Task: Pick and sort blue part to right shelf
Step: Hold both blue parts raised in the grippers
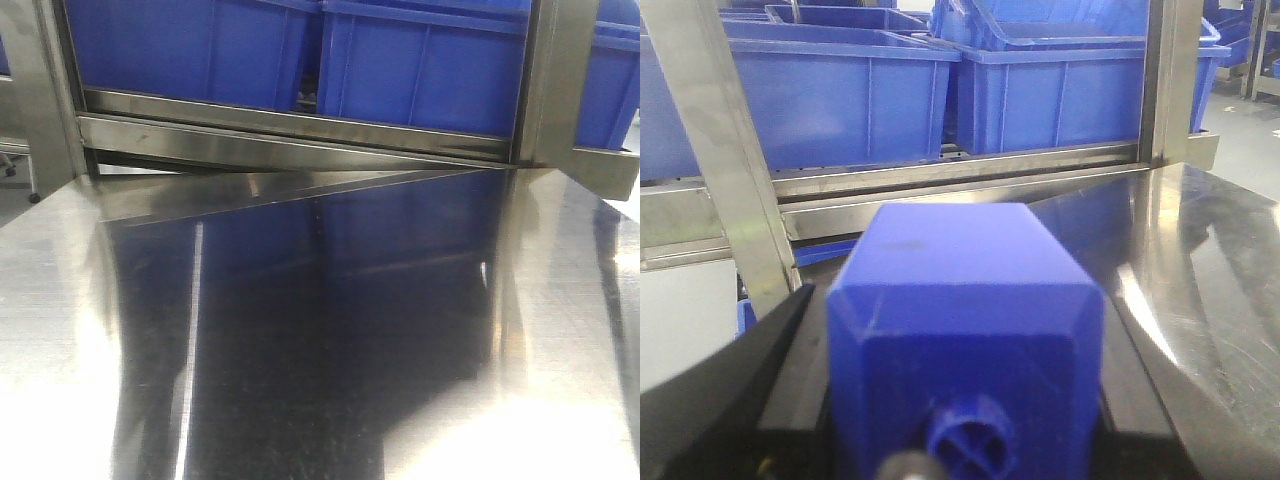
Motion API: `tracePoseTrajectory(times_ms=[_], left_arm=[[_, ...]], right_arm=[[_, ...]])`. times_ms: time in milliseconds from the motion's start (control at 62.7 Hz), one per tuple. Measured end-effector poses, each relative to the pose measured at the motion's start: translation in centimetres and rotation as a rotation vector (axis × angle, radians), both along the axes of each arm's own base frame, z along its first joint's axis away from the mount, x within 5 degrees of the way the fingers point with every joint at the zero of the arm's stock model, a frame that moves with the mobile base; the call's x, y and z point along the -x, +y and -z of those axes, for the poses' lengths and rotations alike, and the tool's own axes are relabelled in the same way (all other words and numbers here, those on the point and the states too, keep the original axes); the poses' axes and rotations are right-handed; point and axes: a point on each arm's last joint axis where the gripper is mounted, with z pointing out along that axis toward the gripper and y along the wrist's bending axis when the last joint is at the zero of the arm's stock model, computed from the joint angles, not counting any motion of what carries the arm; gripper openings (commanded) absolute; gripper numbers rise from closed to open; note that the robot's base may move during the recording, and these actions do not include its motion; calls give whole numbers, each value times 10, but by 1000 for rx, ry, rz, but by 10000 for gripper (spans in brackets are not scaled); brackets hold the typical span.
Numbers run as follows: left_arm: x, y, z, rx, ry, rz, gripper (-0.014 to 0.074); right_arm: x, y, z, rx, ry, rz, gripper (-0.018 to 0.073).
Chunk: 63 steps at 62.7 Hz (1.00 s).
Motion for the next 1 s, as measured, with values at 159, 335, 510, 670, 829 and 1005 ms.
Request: tracePoseTrajectory(times_ms=[159, 335, 510, 670, 829, 1005], left_arm=[[0, 0, 0, 0, 0, 0, 281], [0, 0, 0, 0, 0, 0, 281], [0, 0, 0, 0, 0, 0, 281], [0, 0, 0, 2, 1, 0, 281], [0, 0, 0, 2, 1, 0, 281], [0, 0, 0, 2, 1, 0, 281]], right_arm=[[14, -4, -2, -20, -69, 0, 260], [14, -4, -1, -17, -67, 0, 260], [14, -5, -2, -18, -69, 0, 260], [14, -5, -2, -18, -69, 0, 260], [14, -5, -2, -16, -69, 0, 260], [14, -5, -2, -16, -69, 0, 260]])
